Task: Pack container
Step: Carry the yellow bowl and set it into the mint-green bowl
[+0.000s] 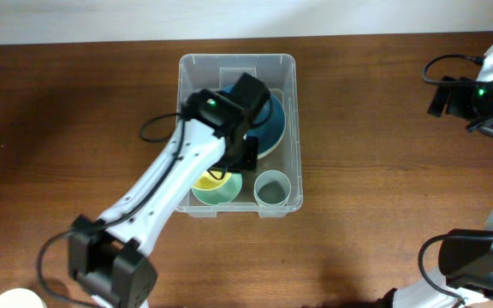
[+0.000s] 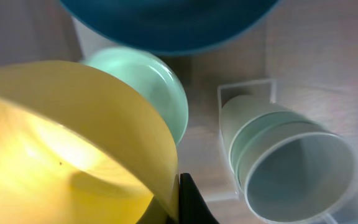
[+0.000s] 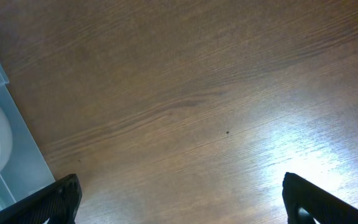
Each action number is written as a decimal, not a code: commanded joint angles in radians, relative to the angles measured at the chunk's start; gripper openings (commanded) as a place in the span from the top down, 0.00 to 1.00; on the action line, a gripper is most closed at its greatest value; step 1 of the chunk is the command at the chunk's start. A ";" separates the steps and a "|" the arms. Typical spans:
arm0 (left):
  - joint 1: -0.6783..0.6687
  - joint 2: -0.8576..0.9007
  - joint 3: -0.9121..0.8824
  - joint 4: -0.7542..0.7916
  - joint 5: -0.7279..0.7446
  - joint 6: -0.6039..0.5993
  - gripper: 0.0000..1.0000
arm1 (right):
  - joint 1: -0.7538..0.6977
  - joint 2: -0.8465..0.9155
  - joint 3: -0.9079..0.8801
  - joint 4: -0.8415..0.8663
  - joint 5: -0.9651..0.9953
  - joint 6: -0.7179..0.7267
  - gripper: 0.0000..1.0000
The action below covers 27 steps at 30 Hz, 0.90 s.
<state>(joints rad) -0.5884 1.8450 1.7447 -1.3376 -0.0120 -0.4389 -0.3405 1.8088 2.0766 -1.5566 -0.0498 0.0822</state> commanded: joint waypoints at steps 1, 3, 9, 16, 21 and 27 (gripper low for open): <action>-0.007 0.068 -0.016 0.011 0.043 -0.020 0.92 | 0.000 -0.031 -0.002 0.000 0.001 0.000 0.01; -0.008 0.093 -0.016 0.017 0.043 -0.020 0.87 | 0.000 -0.031 -0.002 0.000 0.001 0.000 0.01; -0.007 0.122 -0.016 0.014 0.043 -0.020 0.68 | 0.000 -0.031 -0.002 0.000 0.001 0.000 0.01; 0.002 0.029 0.002 0.012 -0.055 -0.040 0.67 | 0.000 -0.031 -0.002 0.000 0.001 0.000 0.01; 0.041 -0.106 0.009 0.031 -0.135 -0.043 0.59 | 0.000 -0.031 -0.002 0.001 0.001 0.000 0.01; 0.053 -0.111 0.007 0.050 -0.108 -0.042 0.67 | 0.001 -0.031 -0.002 0.000 0.001 0.000 0.01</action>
<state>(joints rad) -0.5278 1.7138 1.7489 -1.2957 -0.1062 -0.4732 -0.3405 1.8088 2.0766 -1.5566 -0.0498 0.0818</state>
